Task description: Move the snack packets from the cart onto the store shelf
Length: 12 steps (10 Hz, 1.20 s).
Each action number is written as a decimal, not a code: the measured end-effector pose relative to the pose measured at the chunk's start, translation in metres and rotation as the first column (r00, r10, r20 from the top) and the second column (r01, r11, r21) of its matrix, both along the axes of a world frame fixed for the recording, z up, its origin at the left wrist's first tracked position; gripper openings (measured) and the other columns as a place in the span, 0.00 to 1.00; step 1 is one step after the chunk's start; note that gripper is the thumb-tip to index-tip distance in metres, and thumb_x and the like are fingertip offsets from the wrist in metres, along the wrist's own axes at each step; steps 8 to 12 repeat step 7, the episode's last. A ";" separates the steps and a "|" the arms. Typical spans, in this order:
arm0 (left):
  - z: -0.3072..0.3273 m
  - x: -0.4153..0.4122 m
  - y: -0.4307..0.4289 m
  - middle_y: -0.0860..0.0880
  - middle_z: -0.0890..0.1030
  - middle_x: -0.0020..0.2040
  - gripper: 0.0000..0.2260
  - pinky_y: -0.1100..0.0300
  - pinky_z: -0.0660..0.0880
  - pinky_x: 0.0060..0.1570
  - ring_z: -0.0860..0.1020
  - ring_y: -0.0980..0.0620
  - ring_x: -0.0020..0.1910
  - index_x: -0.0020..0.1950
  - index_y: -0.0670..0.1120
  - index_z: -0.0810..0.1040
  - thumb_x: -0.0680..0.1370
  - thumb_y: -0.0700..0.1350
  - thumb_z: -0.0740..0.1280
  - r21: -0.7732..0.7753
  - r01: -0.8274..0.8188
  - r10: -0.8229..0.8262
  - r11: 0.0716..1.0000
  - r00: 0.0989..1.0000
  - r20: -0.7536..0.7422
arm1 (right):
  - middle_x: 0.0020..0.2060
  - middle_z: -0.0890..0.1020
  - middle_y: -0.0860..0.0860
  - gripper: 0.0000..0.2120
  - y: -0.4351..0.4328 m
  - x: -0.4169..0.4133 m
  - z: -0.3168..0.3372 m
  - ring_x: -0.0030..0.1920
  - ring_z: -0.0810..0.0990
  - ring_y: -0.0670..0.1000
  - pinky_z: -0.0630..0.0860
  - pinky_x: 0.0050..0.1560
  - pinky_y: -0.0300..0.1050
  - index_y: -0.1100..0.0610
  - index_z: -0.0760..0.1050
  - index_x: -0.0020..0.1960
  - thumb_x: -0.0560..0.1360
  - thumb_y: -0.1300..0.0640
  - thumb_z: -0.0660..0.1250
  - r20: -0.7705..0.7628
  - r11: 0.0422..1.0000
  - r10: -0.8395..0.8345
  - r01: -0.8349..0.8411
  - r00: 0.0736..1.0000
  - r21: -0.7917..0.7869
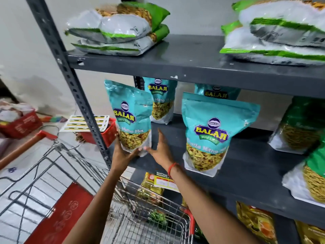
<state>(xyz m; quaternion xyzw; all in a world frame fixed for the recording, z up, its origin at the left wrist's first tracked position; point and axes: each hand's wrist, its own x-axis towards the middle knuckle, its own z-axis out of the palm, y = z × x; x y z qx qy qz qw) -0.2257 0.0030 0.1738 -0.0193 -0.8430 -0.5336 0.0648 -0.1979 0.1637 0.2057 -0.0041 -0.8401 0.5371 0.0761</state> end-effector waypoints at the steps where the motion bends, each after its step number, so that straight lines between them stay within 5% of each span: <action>1: -0.015 -0.021 -0.023 0.47 0.72 0.67 0.51 0.50 0.71 0.63 0.73 0.48 0.63 0.71 0.50 0.58 0.54 0.66 0.75 0.005 0.037 -0.037 0.999 0.992 0.118 | 0.73 0.63 0.57 0.40 -0.007 -0.035 -0.020 0.71 0.62 0.50 0.60 0.67 0.37 0.60 0.53 0.73 0.68 0.65 0.72 0.141 0.987 0.144 -0.132 0.980 -0.089; 2: -0.023 -0.036 -0.053 0.45 0.74 0.66 0.49 0.46 0.72 0.64 0.74 0.46 0.63 0.70 0.50 0.61 0.55 0.66 0.75 0.026 -0.069 0.065 0.997 0.988 0.138 | 0.72 0.65 0.57 0.40 -0.038 -0.059 -0.025 0.72 0.63 0.53 0.62 0.71 0.46 0.58 0.54 0.73 0.68 0.65 0.73 0.169 0.975 0.223 -0.217 0.960 -0.057; 4: -0.006 -0.021 -0.049 0.47 0.74 0.64 0.39 0.52 0.71 0.62 0.73 0.49 0.62 0.68 0.46 0.63 0.61 0.50 0.77 -0.026 -0.042 0.044 0.999 0.995 0.091 | 0.71 0.66 0.56 0.40 -0.040 -0.058 -0.021 0.71 0.64 0.56 0.64 0.72 0.54 0.56 0.55 0.72 0.67 0.61 0.74 0.218 0.976 0.217 -0.219 0.952 -0.015; 5: 0.005 -0.011 -0.047 0.39 0.75 0.62 0.39 0.45 0.74 0.58 0.75 0.39 0.60 0.63 0.41 0.63 0.59 0.53 0.77 -0.102 -0.082 0.098 0.991 0.981 0.167 | 0.70 0.67 0.57 0.37 -0.041 -0.048 -0.008 0.70 0.66 0.58 0.66 0.70 0.55 0.59 0.58 0.70 0.67 0.59 0.73 0.254 0.975 0.195 -0.216 0.947 0.059; 6: 0.025 0.012 -0.025 0.33 0.72 0.63 0.32 0.44 0.71 0.57 0.73 0.34 0.61 0.63 0.36 0.64 0.66 0.48 0.73 -0.331 -0.089 0.162 0.939 0.967 0.199 | 0.66 0.72 0.60 0.28 -0.033 -0.030 0.014 0.66 0.71 0.62 0.72 0.63 0.53 0.60 0.65 0.66 0.70 0.55 0.69 0.241 0.948 0.181 -0.234 0.954 0.216; 7: 0.073 0.056 0.017 0.33 0.76 0.59 0.13 0.45 0.74 0.53 0.75 0.33 0.58 0.57 0.36 0.71 0.75 0.42 0.62 -0.409 -0.037 0.146 0.912 0.960 0.239 | 0.60 0.76 0.63 0.19 -0.007 0.021 0.061 0.60 0.75 0.63 0.72 0.52 0.50 0.64 0.72 0.59 0.76 0.51 0.63 0.313 0.845 0.105 -0.251 0.944 0.473; 12: 0.073 0.056 0.017 0.33 0.76 0.59 0.13 0.45 0.74 0.53 0.75 0.33 0.58 0.57 0.36 0.71 0.75 0.42 0.62 -0.409 -0.037 0.146 0.912 0.960 0.239 | 0.60 0.76 0.63 0.19 -0.007 0.021 0.061 0.60 0.75 0.63 0.72 0.52 0.50 0.64 0.72 0.59 0.76 0.51 0.63 0.313 0.845 0.105 -0.251 0.944 0.473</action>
